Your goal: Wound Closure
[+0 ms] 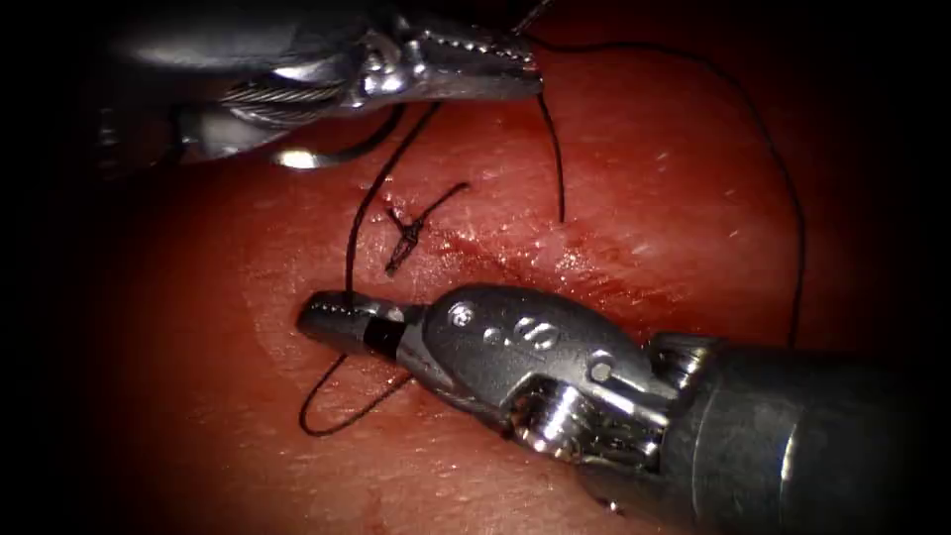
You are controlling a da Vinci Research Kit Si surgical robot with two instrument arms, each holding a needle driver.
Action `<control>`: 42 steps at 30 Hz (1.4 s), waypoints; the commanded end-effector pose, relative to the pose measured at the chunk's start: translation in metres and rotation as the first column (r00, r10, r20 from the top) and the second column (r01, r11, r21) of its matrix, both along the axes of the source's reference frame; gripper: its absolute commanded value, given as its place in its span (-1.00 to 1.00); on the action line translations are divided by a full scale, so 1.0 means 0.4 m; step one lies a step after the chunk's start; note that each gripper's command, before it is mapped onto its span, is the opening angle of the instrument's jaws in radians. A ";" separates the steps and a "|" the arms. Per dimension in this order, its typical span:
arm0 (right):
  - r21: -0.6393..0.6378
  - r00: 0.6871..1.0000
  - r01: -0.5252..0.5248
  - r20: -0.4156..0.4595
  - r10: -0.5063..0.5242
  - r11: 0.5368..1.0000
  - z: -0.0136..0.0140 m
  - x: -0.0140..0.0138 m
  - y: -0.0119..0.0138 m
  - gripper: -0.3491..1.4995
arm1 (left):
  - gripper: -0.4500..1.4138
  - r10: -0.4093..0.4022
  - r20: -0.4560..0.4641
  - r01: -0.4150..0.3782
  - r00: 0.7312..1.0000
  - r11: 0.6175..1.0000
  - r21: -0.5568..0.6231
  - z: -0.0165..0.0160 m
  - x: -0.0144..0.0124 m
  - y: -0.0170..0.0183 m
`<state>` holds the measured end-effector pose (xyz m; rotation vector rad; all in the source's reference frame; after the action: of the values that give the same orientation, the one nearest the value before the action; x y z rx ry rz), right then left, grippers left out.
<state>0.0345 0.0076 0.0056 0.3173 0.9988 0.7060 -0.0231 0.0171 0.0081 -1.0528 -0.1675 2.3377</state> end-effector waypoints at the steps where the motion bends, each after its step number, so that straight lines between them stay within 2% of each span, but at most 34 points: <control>1: 0.006 1.000 0.004 -0.009 -0.004 1.000 0.0001 0.0003 0.0001 -1.00 | -1.00 -0.003 0.014 0.003 1.000 1.000 -0.018 0.0007 -0.0002 0.0013; 4: 0.015 0.999 0.001 -0.041 0.000 1.000 -0.0028 -0.0027 0.0017 -1.00 | -1.00 -0.007 0.050 0.009 0.999 0.999 -0.048 0.0000 0.0050 0.0025; 5: 0.026 0.998 0.010 -0.063 -0.009 1.000 -0.0053 -0.0061 0.0030 -1.00 | -1.00 -0.007 0.070 0.011 0.998 0.998 -0.055 -0.0001 0.0094 0.0028; 6: 0.026 0.998 0.010 -0.063 -0.009 1.000 -0.0053 -0.0061 0.0030 -1.00 | -1.00 -0.007 0.070 0.011 0.998 0.998 -0.055 -0.0001 0.0094 0.0028; 7: 0.039 0.996 0.022 -0.084 -0.019 0.999 -0.0080 -0.0101 0.0043 -1.00 | -1.00 0.009 0.066 -0.004 0.998 0.997 -0.074 0.0001 0.0134 0.0026; 9: 0.052 0.993 0.037 -0.111 -0.031 0.998 -0.0104 -0.0138 0.0055 -1.00 | -1.00 0.013 0.060 -0.008 0.998 0.997 -0.082 0.0008 0.0175 0.0020; 10: 0.052 0.993 0.037 -0.111 -0.031 0.998 -0.0104 -0.0138 0.0055 -1.00 | -1.00 0.013 0.060 -0.008 0.998 0.997 -0.082 0.0008 0.0175 0.0020; 12: 0.072 0.986 0.068 -0.160 -0.055 0.995 -0.0148 -0.0208 0.0071 -1.00 | -1.00 0.021 0.063 -0.015 0.998 0.995 -0.095 0.0034 0.0227 0.0003; 19: 0.074 0.979 0.052 -0.203 -0.036 0.996 -0.0177 -0.0270 0.0106 -1.00 | -1.00 0.023 0.065 -0.015 0.998 0.992 -0.123 0.0081 0.0247 -0.0039; 25: 0.068 0.970 0.003 -0.242 0.014 0.998 -0.0190 -0.0299 0.0139 -1.00 | -1.00 0.040 0.132 -0.021 0.990 0.989 -0.147 0.0105 0.0237 -0.0113; 26: 0.065 0.968 -0.008 -0.251 0.024 0.998 -0.0190 -0.0297 0.0142 -0.89 | -1.00 0.030 0.141 -0.007 0.990 0.987 -0.160 0.0113 0.0235 -0.0125; 28: 0.059 0.958 -0.026 -0.285 0.042 0.998 -0.0190 -0.0296 0.0149 -0.33 | -1.00 0.022 0.150 0.003 0.988 0.985 -0.170 0.0123 0.0235 -0.0128; 29: 0.051 0.949 -0.035 -0.310 0.049 0.998 -0.0189 -0.0296 0.0159 0.05 | -1.00 0.018 0.155 0.010 0.988 0.985 -0.175 0.0127 0.0236 -0.0127; 32: 0.008 0.934 -0.031 -0.356 0.032 0.999 -0.0184 -0.0298 0.0180 0.91 | -1.00 -0.006 0.169 0.040 0.986 0.980 -0.195 0.0153 0.0245 -0.0112; 34: -0.007 0.914 0.020 -0.404 -0.021 1.000 -0.0181 -0.0303 0.0178 0.98 | -1.00 -0.023 0.170 0.059 0.985 0.976 -0.207 0.0172 0.0248 -0.0101; 38: -0.024 0.876 0.095 -0.472 -0.095 0.995 -0.0184 -0.0329 0.0164 0.98 | -1.00 -0.059 0.179 0.101 0.982 0.967 -0.234 0.0218 0.0250 -0.0074; 40: -0.027 0.864 0.108 -0.492 -0.108 0.994 -0.0181 -0.0336 0.0170 0.94 | -1.00 -0.074 0.188 0.120 0.979 0.962 -0.245 0.0236 0.0250 -0.0061; 41: -0.034 0.849 0.105 -0.518 -0.107 0.994 -0.0175 -0.0346 0.0178 0.84 | -1.00 -0.086 0.201 0.137 0.976 0.957 -0.254 0.0249 0.0251 -0.0052; 42: -0.040 0.834 0.086 -0.543 -0.094 0.996 -0.0164 -0.0359 0.0190 0.82 | -1.00 -0.087 0.203 0.139 0.975 0.956 -0.257 0.0257 0.0253 -0.0047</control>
<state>0.0196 0.0154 -0.0018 0.5659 1.5258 0.5240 -0.0123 0.0151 0.0181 -1.3800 0.1441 2.1969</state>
